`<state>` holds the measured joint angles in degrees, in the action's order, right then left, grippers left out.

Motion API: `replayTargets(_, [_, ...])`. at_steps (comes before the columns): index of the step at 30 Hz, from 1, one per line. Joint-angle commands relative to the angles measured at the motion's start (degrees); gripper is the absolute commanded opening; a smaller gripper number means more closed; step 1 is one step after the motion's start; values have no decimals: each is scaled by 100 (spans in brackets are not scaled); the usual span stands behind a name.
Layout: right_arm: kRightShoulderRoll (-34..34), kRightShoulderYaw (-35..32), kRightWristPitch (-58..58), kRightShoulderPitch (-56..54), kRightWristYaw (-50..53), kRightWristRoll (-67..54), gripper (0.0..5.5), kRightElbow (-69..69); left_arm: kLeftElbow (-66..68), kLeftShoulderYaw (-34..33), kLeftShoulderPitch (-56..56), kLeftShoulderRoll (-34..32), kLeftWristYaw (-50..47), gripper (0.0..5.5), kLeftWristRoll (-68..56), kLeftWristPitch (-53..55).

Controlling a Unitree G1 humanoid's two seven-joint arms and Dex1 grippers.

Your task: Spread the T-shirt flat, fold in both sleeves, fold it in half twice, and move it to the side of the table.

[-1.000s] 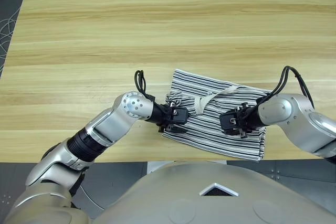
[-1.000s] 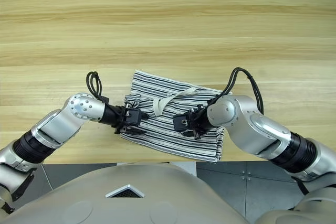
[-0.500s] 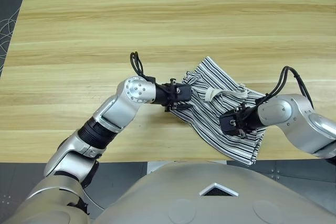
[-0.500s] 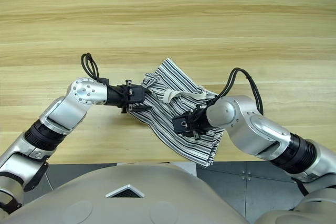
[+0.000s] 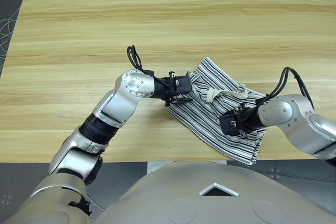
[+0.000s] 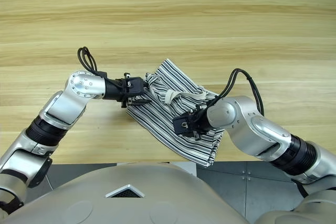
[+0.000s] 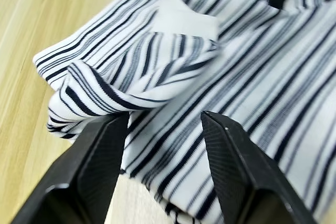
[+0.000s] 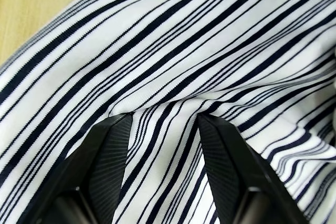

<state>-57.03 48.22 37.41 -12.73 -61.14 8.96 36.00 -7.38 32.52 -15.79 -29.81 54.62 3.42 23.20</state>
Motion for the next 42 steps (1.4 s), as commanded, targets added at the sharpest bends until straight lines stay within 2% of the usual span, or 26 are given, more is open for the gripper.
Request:
replayTargets(1, [72, 558, 235, 725, 103, 430, 231, -892, 556, -140, -387, 444, -304, 255, 51, -117])
replayTargets(6, [140, 552, 226, 770, 154, 467, 231, -942, 1214, -516, -940, 1409, -698, 255, -275, -5])
replayTargets(10, [163, 569, 183, 802, 183, 524, 231, -973, 2026, -1182, -1550, 2253, -1120, 255, -779, 393])
replayTargets(14, [181, 574, 143, 828, 205, 555, 231, -995, 3213, -1584, -2092, 2639, -2011, 255, -628, 329])
replayTargets(17, [212, 524, 173, 848, 238, 543, 231, -975, 3914, -1445, -2223, 2560, -2568, 255, -149, -14])
replayTargets(19, [301, 363, 284, 824, 332, 457, 231, -930, 3809, -1423, -2115, 2470, -2594, 255, -56, -199])
replayTargets(24, [399, -536, 92, 520, 420, 175, 231, -797, 2607, -1368, -1520, 2185, -2175, 255, -135, -220])
replayTargets(30, [232, -1672, -155, 294, 461, -46, 231, -991, 665, -1566, -956, 1401, -1076, 255, -807, 366])
replayTargets(36, [-122, -2221, -831, 475, 405, 0, 231, -1318, 612, -1344, -811, 1240, -972, 255, -815, 398])
replayTargets(40, [430, -2778, -576, 315, 481, -601, 231, -1301, 895, -1181, -762, 1305, -1052, 255, -727, 262])
replayTargets(42, [1109, -3350, -289, 53, 696, -1291, 231, -1330, 907, -1121, -704, 1291, -1052, 255, -700, 220])
